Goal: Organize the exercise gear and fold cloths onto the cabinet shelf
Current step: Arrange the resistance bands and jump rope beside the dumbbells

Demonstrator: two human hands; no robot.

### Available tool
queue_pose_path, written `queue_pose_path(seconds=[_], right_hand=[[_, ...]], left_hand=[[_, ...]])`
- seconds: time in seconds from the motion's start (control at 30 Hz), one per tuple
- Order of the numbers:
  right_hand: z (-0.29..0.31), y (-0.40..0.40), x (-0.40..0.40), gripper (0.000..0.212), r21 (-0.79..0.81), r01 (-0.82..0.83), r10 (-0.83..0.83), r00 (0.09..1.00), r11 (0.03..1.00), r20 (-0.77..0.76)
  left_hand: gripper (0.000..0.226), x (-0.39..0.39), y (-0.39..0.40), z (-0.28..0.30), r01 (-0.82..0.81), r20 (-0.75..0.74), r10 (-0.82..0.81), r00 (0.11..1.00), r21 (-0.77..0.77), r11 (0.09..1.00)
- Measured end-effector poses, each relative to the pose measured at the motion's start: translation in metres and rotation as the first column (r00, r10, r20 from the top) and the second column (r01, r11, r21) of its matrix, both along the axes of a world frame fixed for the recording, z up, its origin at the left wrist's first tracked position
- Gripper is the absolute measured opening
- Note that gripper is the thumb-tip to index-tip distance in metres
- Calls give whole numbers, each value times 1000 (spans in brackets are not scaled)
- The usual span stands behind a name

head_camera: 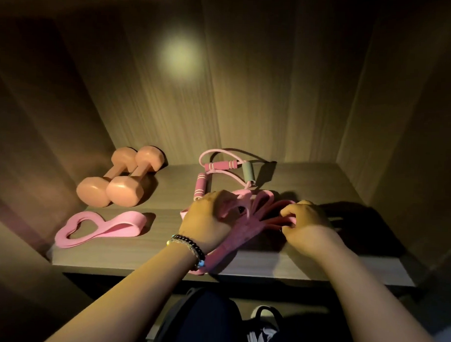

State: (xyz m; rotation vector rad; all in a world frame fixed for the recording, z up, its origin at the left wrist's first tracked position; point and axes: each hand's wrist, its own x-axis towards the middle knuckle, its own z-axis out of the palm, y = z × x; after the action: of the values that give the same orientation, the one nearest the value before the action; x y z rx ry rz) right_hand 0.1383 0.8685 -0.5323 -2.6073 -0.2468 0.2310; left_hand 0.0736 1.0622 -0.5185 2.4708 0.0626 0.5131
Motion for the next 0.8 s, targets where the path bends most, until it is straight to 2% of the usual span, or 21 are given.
queue_pose_path(seconds=[0.1, 0.2, 0.3, 0.4, 0.47, 0.6, 0.67, 0.8], right_hand=[[2, 4, -7, 55, 87, -14, 11, 999, 996, 36], [4, 15, -17, 71, 189, -69, 66, 998, 980, 22], [9, 29, -28, 83, 329, -79, 105, 993, 941, -62], [17, 46, -34, 85, 443, -56, 124, 984, 895, -127], [20, 58, -35, 79, 429, -77, 152, 978, 900, -145], [25, 84, -33, 56, 305, -116, 167, 975, 945, -149], [28, 95, -31, 57, 255, -110, 160, 971, 961, -181], [27, 111, -27, 54, 202, -80, 105, 987, 976, -120]], left_hand=[[26, -5, 1, 9, -75, 75, 102, 992, -296, 952], [27, -12, 2, 21, -99, 115, 153, 982, -381, 919], [10, -25, 2, 35, -14, 169, 120, 978, -523, 852], [8, -36, 5, 40, -22, 139, 136, 981, -618, 786], [9, -42, 8, 41, -81, 57, 180, 982, -735, 674], [5, -52, 18, 36, -229, -118, 312, 943, -909, 348], [8, -59, 17, 24, -267, -180, 361, 915, -941, 208], [10, -65, 5, -5, -229, -206, 385, 900, -973, 14]])
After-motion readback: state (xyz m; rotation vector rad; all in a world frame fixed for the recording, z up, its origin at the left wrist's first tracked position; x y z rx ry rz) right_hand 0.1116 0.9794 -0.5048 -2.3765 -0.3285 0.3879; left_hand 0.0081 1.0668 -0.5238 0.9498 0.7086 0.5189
